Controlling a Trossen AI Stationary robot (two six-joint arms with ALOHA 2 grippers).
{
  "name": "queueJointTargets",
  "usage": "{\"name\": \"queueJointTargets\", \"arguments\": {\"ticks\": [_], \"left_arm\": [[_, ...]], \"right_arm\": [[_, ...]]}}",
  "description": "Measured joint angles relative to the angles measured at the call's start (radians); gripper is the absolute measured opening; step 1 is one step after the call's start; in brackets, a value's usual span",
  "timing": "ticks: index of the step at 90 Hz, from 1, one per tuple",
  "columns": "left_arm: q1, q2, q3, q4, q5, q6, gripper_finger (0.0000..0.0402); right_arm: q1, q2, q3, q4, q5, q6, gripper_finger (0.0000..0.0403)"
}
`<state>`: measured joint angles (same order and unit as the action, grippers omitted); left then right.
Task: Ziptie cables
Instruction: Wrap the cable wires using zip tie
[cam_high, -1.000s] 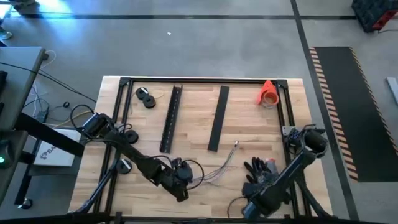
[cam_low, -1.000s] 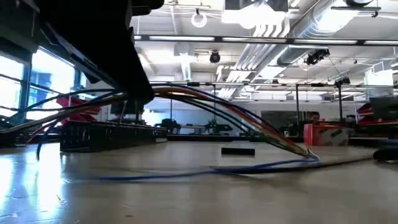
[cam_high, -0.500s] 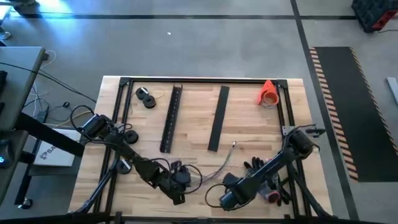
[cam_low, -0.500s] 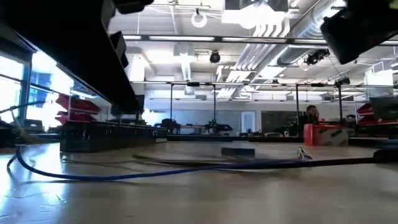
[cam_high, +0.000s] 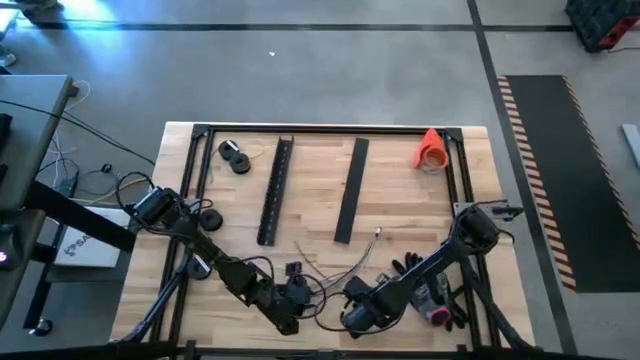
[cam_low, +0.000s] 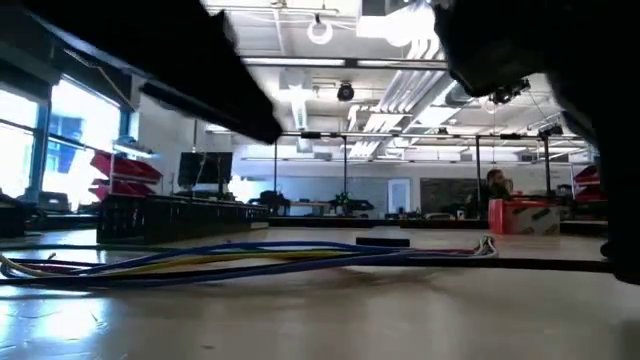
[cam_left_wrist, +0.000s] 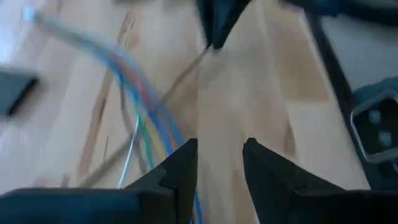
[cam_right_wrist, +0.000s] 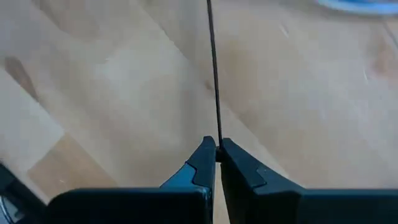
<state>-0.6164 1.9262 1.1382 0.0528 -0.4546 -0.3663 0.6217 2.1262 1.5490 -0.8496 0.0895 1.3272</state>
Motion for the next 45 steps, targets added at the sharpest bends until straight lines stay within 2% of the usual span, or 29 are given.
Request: {"name": "queueJointTargets", "arguments": {"ticks": [21,30,45], "left_arm": [[0.071,0.074,0.008,0.083,0.007,0.167,0.0081],[0.094,0.1,0.009,0.097,0.047,0.214,0.0082],[0.117,0.134,0.01,0.217,0.104,0.309,0.009]], "right_arm": [[-0.04,-0.006,0.007,0.002,-0.041,-0.091,0.0],[-0.048,-0.006,0.007,-0.009,-0.052,-0.109,0.0],[-0.062,-0.006,0.007,-0.009,-0.072,-0.143,0.0]]}}
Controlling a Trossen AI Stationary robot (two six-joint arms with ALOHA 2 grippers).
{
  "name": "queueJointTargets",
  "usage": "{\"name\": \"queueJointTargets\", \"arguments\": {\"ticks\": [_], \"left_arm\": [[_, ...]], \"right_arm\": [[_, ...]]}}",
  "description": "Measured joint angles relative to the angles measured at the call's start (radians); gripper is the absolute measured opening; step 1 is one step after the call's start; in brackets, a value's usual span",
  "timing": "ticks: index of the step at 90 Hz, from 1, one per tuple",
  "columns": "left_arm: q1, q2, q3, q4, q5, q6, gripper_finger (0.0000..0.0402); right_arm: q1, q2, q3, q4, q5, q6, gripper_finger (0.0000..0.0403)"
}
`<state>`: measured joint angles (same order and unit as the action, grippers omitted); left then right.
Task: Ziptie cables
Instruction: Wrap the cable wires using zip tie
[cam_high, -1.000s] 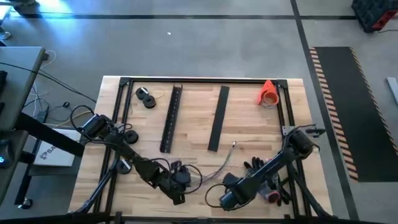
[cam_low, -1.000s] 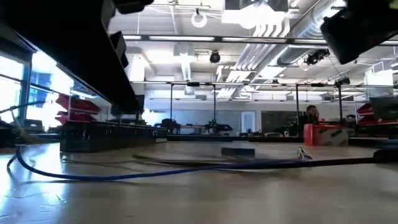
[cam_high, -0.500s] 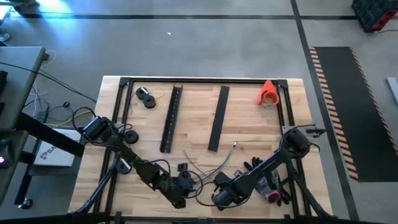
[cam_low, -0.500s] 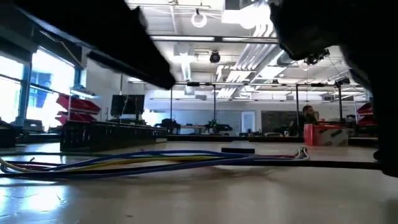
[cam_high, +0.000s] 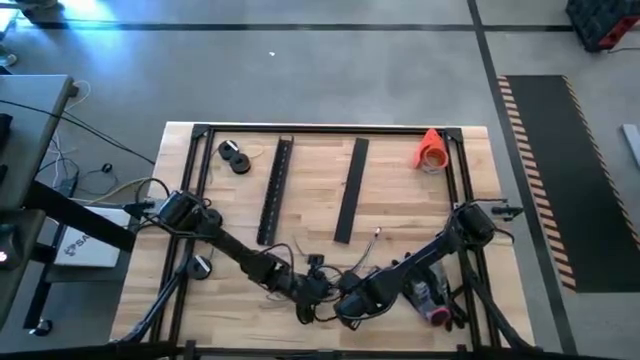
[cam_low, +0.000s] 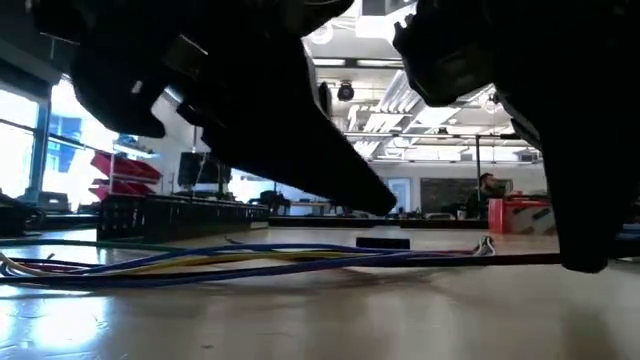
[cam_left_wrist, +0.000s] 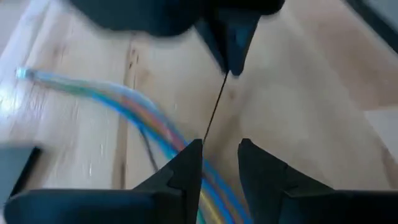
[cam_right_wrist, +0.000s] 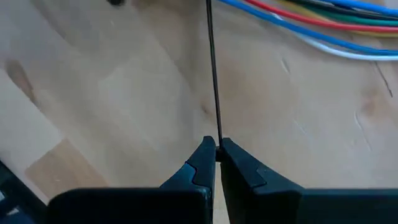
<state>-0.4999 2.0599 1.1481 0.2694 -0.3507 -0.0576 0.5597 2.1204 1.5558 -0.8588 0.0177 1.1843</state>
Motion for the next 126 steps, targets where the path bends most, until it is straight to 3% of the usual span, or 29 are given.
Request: {"name": "queueJointTargets", "arguments": {"ticks": [19,35,75,97,113,126], "left_arm": [[0.02,0.042,0.0,0.104,0.037,0.043,0.0092],[0.021,0.059,0.001,0.145,0.106,0.048,0.0092],[0.037,0.076,0.002,0.148,0.061,0.056,0.0092],[0.03,0.079,-0.004,0.068,0.067,0.031,0.0092],[0.009,0.014,-0.002,-0.059,0.053,-0.066,0.0092],[-0.01,-0.01,0.0,-0.021,0.009,-0.046,0.0092]], "right_arm": [[-0.007,0.0,0.016,-0.031,-0.009,-0.079,0.0],[-0.007,0.002,0.066,-0.108,0.029,-0.253,0.0],[-0.009,0.002,0.066,-0.124,0.082,-0.457,0.0],[0.029,-0.011,0.09,-0.168,0.152,-0.494,0.0],[0.059,-0.005,0.083,-0.174,0.17,-0.471,0.0],[0.061,-0.005,0.08,-0.135,0.185,-0.464,0.0]]}}
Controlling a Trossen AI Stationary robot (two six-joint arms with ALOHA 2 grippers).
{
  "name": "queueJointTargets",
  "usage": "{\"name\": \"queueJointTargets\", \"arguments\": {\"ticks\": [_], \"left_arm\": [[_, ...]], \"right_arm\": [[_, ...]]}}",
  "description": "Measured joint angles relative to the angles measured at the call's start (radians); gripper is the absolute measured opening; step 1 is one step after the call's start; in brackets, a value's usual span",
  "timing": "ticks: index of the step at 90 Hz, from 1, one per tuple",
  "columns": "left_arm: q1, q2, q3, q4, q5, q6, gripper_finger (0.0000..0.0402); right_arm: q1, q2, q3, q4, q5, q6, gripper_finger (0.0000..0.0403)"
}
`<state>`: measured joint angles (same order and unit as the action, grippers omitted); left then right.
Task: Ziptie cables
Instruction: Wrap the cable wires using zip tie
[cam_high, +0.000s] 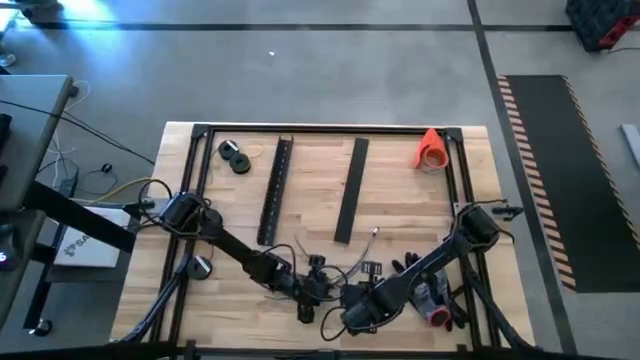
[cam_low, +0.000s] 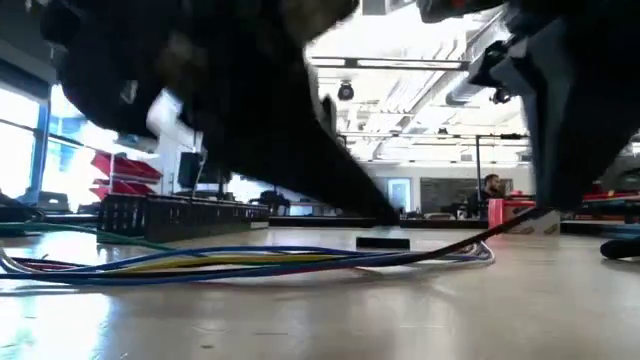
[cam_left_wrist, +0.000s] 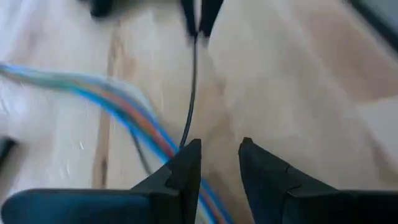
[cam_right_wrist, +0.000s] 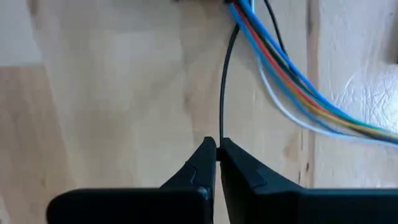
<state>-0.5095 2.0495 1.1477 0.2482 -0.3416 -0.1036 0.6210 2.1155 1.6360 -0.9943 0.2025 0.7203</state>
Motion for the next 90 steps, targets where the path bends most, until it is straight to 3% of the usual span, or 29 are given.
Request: {"name": "queueJointTargets", "arguments": {"ticks": [44,72,90], "left_arm": [[0.008,0.083,0.0,0.131,-0.045,0.046,0.0087],[0.008,0.082,-0.001,0.134,-0.044,0.045,0.0009],[-0.006,0.082,0.0,0.141,-0.119,0.034,0.0]], "right_arm": [[-0.028,0.002,0.002,0.108,0.004,-0.021,0.0],[-0.046,0.003,0.002,0.143,0.008,-0.024,0.0],[-0.044,0.002,0.002,0.139,0.058,-0.048,0.0003]]}}
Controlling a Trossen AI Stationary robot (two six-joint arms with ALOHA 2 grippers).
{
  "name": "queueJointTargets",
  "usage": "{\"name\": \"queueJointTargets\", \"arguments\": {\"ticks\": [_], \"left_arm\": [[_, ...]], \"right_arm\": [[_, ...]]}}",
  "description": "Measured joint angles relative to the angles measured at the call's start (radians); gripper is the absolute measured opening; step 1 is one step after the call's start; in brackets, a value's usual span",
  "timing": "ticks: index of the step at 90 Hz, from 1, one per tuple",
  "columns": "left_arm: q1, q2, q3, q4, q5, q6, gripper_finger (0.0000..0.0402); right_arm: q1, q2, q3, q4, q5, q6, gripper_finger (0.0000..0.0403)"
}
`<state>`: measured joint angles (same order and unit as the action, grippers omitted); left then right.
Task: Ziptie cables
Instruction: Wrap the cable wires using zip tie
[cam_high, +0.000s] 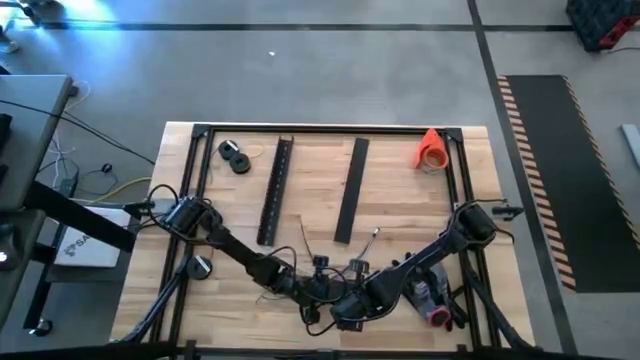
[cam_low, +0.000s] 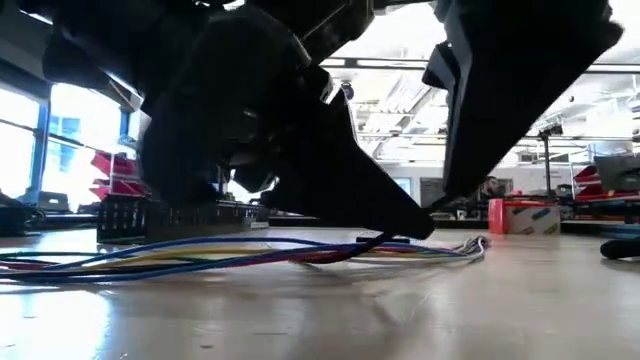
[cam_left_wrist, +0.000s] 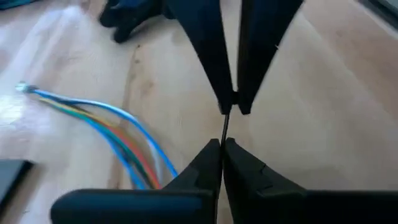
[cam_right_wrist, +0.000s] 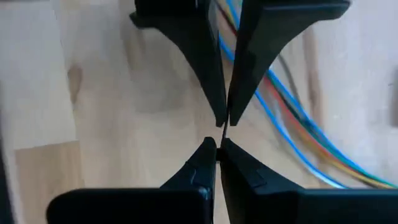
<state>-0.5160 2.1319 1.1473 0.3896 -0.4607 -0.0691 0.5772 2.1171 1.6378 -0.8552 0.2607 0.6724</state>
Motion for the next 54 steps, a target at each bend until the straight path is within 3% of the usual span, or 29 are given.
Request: {"name": "queueJointTargets", "arguments": {"ticks": [16,29,42,54], "left_arm": [[-0.05,-0.004,-0.005,0.03,-0.147,-0.035,0.0],[-0.092,-0.004,-0.006,0.037,-0.258,-0.084,0.0],[-0.122,-0.004,-0.006,0.037,-0.361,-0.112,0.0],[-0.14,-0.004,-0.006,0.056,-0.416,-0.132,0.0]], "right_arm": [[0.044,-0.064,0.0,-0.091,0.068,-0.036,0.0055],[0.134,-0.113,-0.033,-0.093,0.246,-0.126,0.0134],[0.177,-0.177,-0.222,0.205,0.304,-0.194,0.0198],[0.157,-0.215,-0.435,0.633,0.305,-0.245,0.0216]]}}
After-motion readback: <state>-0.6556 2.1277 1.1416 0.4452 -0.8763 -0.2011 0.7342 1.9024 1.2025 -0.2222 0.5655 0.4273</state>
